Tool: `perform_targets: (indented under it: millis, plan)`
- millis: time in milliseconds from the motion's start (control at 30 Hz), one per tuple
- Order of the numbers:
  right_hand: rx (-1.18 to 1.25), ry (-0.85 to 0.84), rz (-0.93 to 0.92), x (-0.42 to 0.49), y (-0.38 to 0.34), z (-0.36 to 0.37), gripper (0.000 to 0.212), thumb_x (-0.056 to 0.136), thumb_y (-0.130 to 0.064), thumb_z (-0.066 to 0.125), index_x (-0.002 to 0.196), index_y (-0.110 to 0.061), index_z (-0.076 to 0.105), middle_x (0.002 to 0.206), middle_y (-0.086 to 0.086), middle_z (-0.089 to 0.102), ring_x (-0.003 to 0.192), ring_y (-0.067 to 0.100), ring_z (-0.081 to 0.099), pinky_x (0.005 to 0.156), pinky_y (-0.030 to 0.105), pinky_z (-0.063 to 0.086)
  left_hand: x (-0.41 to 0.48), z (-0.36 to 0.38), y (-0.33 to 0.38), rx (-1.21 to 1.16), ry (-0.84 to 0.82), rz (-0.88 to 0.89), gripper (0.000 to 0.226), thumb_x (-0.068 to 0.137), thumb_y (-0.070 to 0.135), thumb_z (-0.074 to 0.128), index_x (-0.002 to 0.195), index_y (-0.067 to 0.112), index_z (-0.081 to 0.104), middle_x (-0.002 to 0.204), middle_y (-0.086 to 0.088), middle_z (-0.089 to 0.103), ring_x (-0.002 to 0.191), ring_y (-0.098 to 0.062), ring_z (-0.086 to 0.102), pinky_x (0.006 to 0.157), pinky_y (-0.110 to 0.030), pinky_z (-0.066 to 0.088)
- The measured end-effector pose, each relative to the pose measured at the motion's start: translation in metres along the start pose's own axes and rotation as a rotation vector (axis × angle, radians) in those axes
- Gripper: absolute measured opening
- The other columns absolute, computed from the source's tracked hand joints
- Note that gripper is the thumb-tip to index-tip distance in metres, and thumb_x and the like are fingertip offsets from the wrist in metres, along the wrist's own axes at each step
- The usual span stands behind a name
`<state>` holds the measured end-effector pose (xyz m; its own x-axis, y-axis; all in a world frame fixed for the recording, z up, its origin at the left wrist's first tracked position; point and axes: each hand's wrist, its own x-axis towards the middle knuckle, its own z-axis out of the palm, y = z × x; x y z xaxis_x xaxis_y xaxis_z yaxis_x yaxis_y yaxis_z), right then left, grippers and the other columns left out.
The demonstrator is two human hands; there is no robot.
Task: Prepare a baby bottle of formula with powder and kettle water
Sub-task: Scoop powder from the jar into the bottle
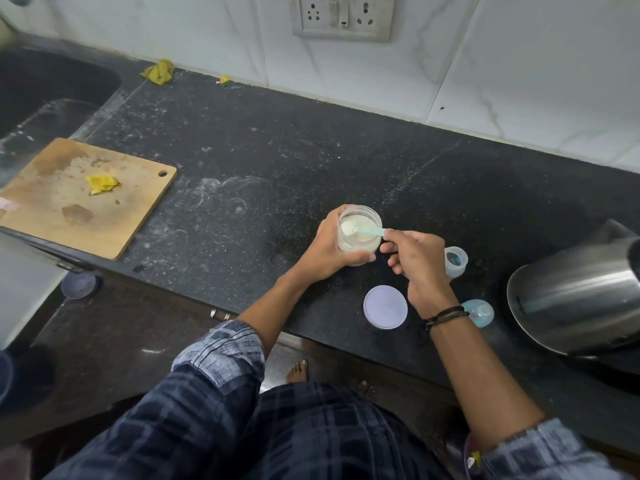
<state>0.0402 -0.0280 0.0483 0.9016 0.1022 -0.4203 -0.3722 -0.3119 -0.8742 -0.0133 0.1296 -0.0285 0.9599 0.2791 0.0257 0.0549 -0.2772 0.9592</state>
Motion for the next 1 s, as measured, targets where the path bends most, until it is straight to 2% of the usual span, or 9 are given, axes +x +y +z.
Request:
perform_targets:
  millis: [167, 267, 500, 633, 800, 1000]
  plan:
    - [0.101, 0.006, 0.043, -0.003, 0.003, 0.002, 0.012, 0.096, -0.016, 0.071, 0.087, -0.011, 0.076, 0.055, -0.004, 0.069, 0.041, 0.003, 0.052, 0.038, 0.017, 0.039, -0.001, -0.001, 0.004, -0.008, 0.025, 0.025, 0.083, 0.063, 0.036, 0.093, 0.13, 0.049, 0.045, 0.135, 0.01, 0.054, 0.129, -0.014, 0.052, 0.112, -0.04, 0.044]
    - [0.15, 0.012, 0.06, -0.002, 0.003, 0.003, 0.013, 0.096, -0.015, 0.071, 0.085, -0.012, 0.077, 0.055, -0.004, 0.068, 0.041, 0.003, 0.052, 0.038, 0.017, 0.038, -0.002, -0.002, 0.007, -0.006, 0.024, 0.03, 0.082, 0.063, 0.036, 0.092, 0.126, 0.059, 0.044, 0.135, 0.011, 0.053, 0.129, -0.014, 0.05, 0.112, -0.04, 0.043]
    - [0.244, -0.027, 0.135, 0.0, 0.008, 0.002, 0.017, 0.095, -0.011, 0.072, 0.078, -0.009, 0.073, 0.055, -0.002, 0.065, 0.041, 0.006, 0.049, 0.036, 0.017, 0.034, -0.001, -0.001, 0.003, -0.015, -0.007, 0.024, 0.086, 0.065, 0.028, 0.093, 0.136, 0.032, 0.045, 0.136, 0.01, 0.051, 0.128, -0.006, 0.049, 0.11, -0.025, 0.041]
    - [0.32, -0.047, 0.182, -0.001, 0.01, 0.0, 0.018, 0.094, -0.008, 0.072, 0.076, -0.007, 0.072, 0.055, -0.001, 0.064, 0.04, 0.006, 0.047, 0.036, 0.017, 0.032, -0.001, -0.002, 0.002, 0.002, -0.009, 0.024, 0.086, 0.065, 0.026, 0.093, 0.136, 0.031, 0.045, 0.135, 0.011, 0.05, 0.128, -0.004, 0.048, 0.108, -0.02, 0.038]
    - [0.382, -0.045, 0.247, 0.0, 0.009, -0.002, 0.016, 0.094, -0.006, 0.071, 0.079, -0.005, 0.07, 0.053, -0.001, 0.062, 0.039, 0.005, 0.046, 0.035, 0.016, 0.03, 0.0, -0.002, 0.003, -0.008, 0.01, 0.04, 0.084, 0.064, 0.029, 0.094, 0.131, 0.043, 0.045, 0.137, 0.007, 0.051, 0.13, -0.012, 0.05, 0.114, -0.036, 0.041]
    - [0.404, -0.036, 0.249, 0.0, 0.011, -0.003, 0.015, 0.094, -0.006, 0.072, 0.079, -0.006, 0.071, 0.053, -0.002, 0.062, 0.039, 0.004, 0.045, 0.035, 0.016, 0.029, -0.001, -0.002, 0.003, 0.004, 0.01, 0.038, 0.084, 0.064, 0.033, 0.093, 0.131, 0.048, 0.044, 0.138, 0.008, 0.05, 0.132, -0.016, 0.049, 0.115, -0.044, 0.041]
